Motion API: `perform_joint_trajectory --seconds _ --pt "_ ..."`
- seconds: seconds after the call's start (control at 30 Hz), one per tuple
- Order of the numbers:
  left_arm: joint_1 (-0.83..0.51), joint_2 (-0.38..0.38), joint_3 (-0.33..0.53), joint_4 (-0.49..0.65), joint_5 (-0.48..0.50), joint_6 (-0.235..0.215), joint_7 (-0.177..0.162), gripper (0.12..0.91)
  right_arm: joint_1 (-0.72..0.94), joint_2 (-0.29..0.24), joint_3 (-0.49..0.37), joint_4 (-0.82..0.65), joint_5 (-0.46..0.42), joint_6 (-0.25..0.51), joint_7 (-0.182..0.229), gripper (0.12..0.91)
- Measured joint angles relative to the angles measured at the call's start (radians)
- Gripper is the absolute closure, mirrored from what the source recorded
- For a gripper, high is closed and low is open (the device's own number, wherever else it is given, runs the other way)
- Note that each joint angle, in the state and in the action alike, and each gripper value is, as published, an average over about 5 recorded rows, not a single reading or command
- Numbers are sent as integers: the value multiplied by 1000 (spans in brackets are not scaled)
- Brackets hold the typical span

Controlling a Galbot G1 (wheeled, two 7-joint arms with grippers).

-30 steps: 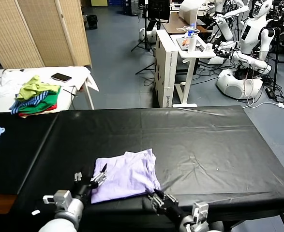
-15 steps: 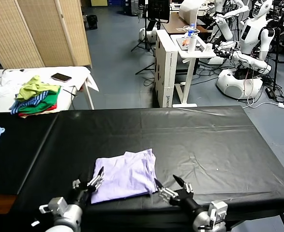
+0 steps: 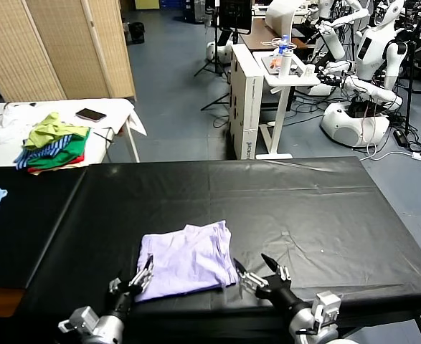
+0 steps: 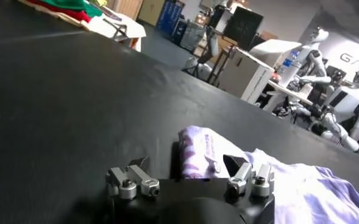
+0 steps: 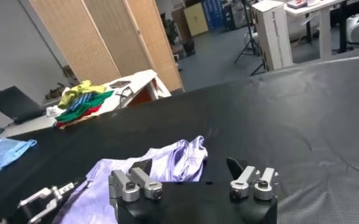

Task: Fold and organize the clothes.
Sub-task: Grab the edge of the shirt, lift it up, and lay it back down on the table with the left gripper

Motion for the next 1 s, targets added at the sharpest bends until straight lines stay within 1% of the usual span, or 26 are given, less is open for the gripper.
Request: perform_joint_trajectory --seconds 0.07,0.1,0.17,0.2,0.23,0.3,0.33,0.43,0.47,0.53,0.63,0.73,0.87,1.0 --pt "-1 -4 2 2 -3 0 1 170 1 0 0 0 -1 1 0 118" --pt "-2 -4 3 4 -6 0 1 202 1 0 0 0 -1 1 0 118" --pt "-4 -5 3 8 -15 0 1 293 2 1 0 0 -2 2 0 118" --pt "-5 -6 3 10 -22 1 1 343 3 1 0 0 -3 2 0 118" --pt "-6 -6 2 13 -32 1 0 412 4 2 0 0 -4 3 0 118" --pt "-8 -8 1 17 -53 3 -2 525 5 3 0 0 -5 3 -1 118" --pt "-9 -10 0 19 -63 4 -3 601 6 3 0 0 -6 4 -1 118" --pt "-13 -16 0 23 -82 6 -4 777 8 5 -1 0 -8 4 -1 118" --pt "-15 -17 0 23 -83 7 -5 819 8 5 -1 0 -9 4 -1 118" --pt "-21 -16 1 22 -74 9 -6 854 9 5 0 0 -11 5 -1 118" --pt "-35 -6 3 20 -29 16 -6 848 9 5 5 -1 -18 9 -1 118" --pt "-53 19 3 18 47 23 2 854 13 6 16 -7 -35 18 -1 118" --pt "-81 78 3 18 154 32 14 854 26 13 31 -27 -80 32 -3 118" --pt "-102 166 -1 23 208 34 19 854 38 24 39 -56 -130 48 -10 118"
